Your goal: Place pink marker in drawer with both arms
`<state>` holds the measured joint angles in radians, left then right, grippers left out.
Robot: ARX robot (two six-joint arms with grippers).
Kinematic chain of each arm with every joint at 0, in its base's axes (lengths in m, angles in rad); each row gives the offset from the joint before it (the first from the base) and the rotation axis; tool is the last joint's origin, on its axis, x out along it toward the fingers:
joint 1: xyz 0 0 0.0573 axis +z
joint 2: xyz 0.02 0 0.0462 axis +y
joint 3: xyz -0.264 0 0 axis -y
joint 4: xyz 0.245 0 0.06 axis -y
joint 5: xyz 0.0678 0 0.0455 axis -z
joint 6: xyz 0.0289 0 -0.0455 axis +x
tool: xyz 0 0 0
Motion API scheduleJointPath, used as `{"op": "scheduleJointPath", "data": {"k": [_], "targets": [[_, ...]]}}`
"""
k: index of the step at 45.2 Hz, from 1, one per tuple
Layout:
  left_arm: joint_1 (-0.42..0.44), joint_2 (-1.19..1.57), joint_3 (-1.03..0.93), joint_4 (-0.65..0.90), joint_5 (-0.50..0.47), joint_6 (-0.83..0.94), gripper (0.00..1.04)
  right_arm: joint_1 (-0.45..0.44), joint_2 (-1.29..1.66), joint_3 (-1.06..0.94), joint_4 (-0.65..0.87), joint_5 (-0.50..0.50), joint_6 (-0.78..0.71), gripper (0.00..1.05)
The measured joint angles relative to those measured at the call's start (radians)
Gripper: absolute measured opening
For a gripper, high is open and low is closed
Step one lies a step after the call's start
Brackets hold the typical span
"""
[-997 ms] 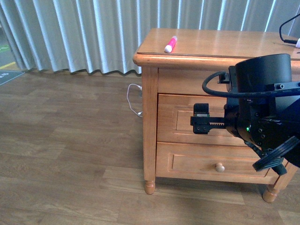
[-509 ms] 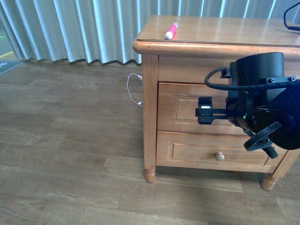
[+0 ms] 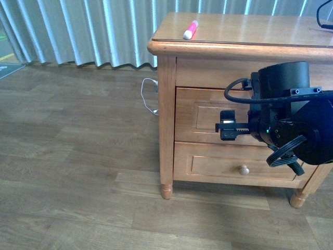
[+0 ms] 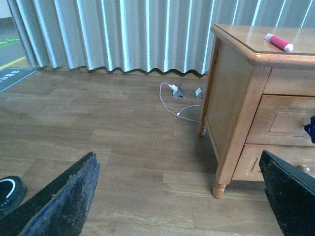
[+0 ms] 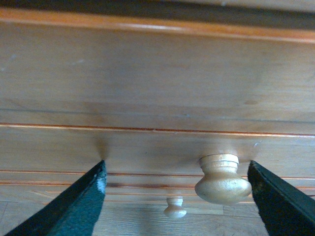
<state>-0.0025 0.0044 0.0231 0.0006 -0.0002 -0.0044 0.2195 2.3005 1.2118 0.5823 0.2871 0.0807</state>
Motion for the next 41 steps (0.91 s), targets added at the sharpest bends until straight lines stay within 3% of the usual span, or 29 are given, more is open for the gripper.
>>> {"op": "scheduleJointPath", "data": {"k": [17, 29, 41], "targets": [[0.000, 0.000, 0.000, 0.000, 0.000, 0.000, 0.98, -0.021, 0.000, -0.003, -0.003, 0.026, -0.027, 0.26], [0.000, 0.000, 0.000, 0.000, 0.000, 0.000, 0.98, -0.014, -0.021, -0.029, -0.029, 0.005, 0.000, 0.24], [0.000, 0.000, 0.000, 0.000, 0.000, 0.000, 0.98, 0.003, -0.149, -0.241, 0.016, -0.019, 0.043, 0.23]]}}
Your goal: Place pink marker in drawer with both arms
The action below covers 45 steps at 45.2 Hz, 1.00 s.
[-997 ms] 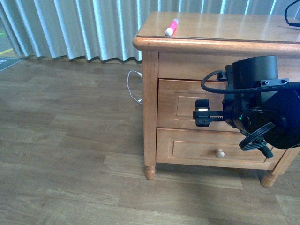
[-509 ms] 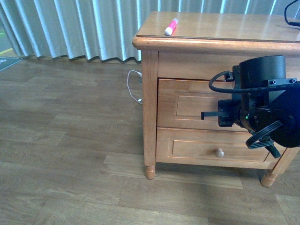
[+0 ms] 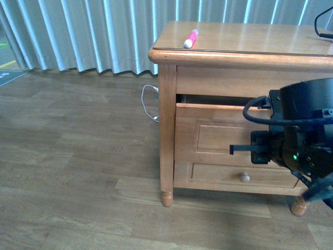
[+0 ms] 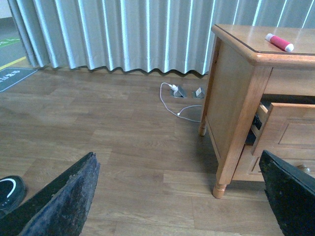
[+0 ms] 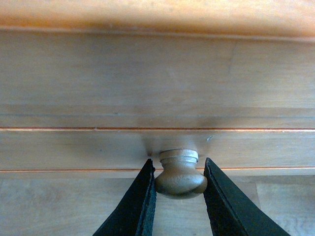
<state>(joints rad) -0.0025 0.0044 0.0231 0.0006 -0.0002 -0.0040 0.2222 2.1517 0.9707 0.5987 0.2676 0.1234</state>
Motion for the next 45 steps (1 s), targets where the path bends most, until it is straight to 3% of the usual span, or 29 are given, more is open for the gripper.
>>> {"op": "scheduleJointPath", "data": {"k": [11, 17, 21, 24, 30, 40, 45], "targets": [[0.000, 0.000, 0.000, 0.000, 0.000, 0.000, 0.98, 0.006, -0.201, -0.351, 0.117, -0.061, 0.046, 0.25], [0.000, 0.000, 0.000, 0.000, 0.000, 0.000, 0.98, 0.000, -0.370, -0.530, 0.143, -0.100, 0.089, 0.54], [0.000, 0.000, 0.000, 0.000, 0.000, 0.000, 0.98, -0.010, -0.483, -0.591, 0.094, -0.107, 0.098, 0.66], [0.000, 0.000, 0.000, 0.000, 0.000, 0.000, 0.98, -0.024, -0.645, -0.645, -0.022, -0.111, 0.101, 0.81], [0.000, 0.000, 0.000, 0.000, 0.000, 0.000, 0.98, -0.058, -0.920, -0.678, -0.258, -0.129, 0.093, 0.98], [0.000, 0.000, 0.000, 0.000, 0.000, 0.000, 0.98, -0.225, -1.505, -0.607, -0.812, -0.278, 0.024, 0.96], [0.000, 0.000, 0.000, 0.000, 0.000, 0.000, 0.98, -0.214, -1.639, -0.593, -0.924, -0.288, 0.019, 0.96]]}}
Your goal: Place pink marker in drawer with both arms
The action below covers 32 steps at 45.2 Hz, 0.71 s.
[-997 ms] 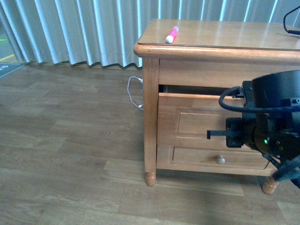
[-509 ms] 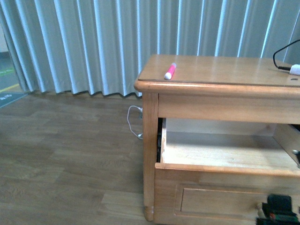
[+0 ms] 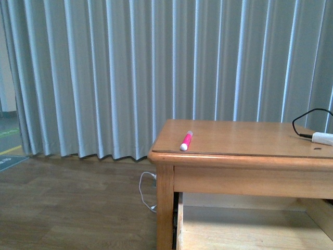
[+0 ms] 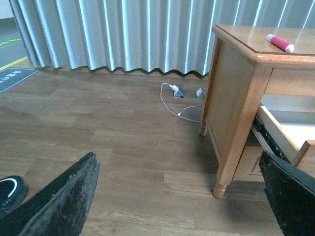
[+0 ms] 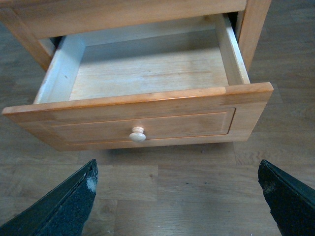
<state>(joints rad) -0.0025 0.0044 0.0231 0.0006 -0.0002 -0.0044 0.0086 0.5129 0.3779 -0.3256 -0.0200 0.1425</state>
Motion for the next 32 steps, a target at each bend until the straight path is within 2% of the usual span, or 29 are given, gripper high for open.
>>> {"op": "scheduleJointPath", "data": {"k": [5, 29, 30, 32], "targets": [[0.000, 0.000, 0.000, 0.000, 0.000, 0.000, 0.98, 0.032, -0.016, 0.001, -0.012, 0.007, 0.002, 0.96], [0.000, 0.000, 0.000, 0.000, 0.000, 0.000, 0.98, 0.034, -0.018, 0.001, -0.013, 0.008, 0.003, 0.96], [-0.001, 0.000, 0.000, 0.000, -0.006, 0.000, 0.98, 0.034, -0.018, 0.001, -0.013, 0.007, 0.003, 0.96], [-0.031, 0.015, 0.000, 0.007, -0.093, -0.007, 0.98, 0.034, -0.018, 0.001, -0.013, 0.007, 0.003, 0.96]]}}
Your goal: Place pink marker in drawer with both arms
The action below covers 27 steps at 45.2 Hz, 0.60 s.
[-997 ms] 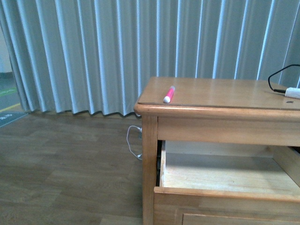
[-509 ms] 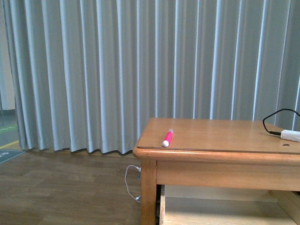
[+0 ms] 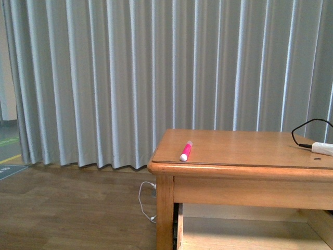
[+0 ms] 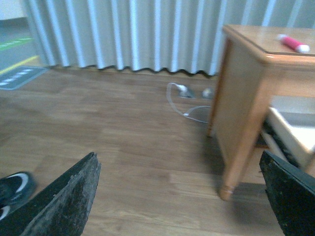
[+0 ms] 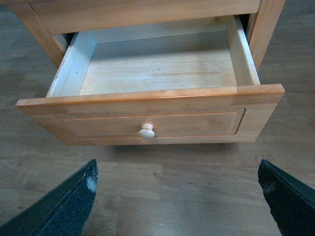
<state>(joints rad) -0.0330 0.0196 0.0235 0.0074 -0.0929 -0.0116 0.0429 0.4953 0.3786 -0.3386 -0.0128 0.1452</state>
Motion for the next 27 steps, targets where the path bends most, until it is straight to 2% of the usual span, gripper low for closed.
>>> {"op": "scheduleJointPath", "data": {"k": [4, 10, 16, 27], "targets": [[-0.098, 0.105, 0.002, 0.092, -0.179, -0.005, 0.98, 0.000, 0.000, 0.000, 0.000, 0.001, 0.000, 0.96], [-0.208, 0.354, 0.051, 0.277, -0.265, 0.005, 0.98, 0.001, 0.000, 0.000, 0.000, 0.001, 0.000, 0.96], [-0.254, 0.690, 0.215, 0.449, -0.224, 0.028, 0.98, 0.001, 0.000, 0.000, 0.000, 0.001, 0.000, 0.96], [-0.294, 1.115, 0.537, 0.556, -0.154, 0.058, 0.98, 0.001, 0.000, 0.000, 0.000, 0.001, 0.000, 0.96]]}}
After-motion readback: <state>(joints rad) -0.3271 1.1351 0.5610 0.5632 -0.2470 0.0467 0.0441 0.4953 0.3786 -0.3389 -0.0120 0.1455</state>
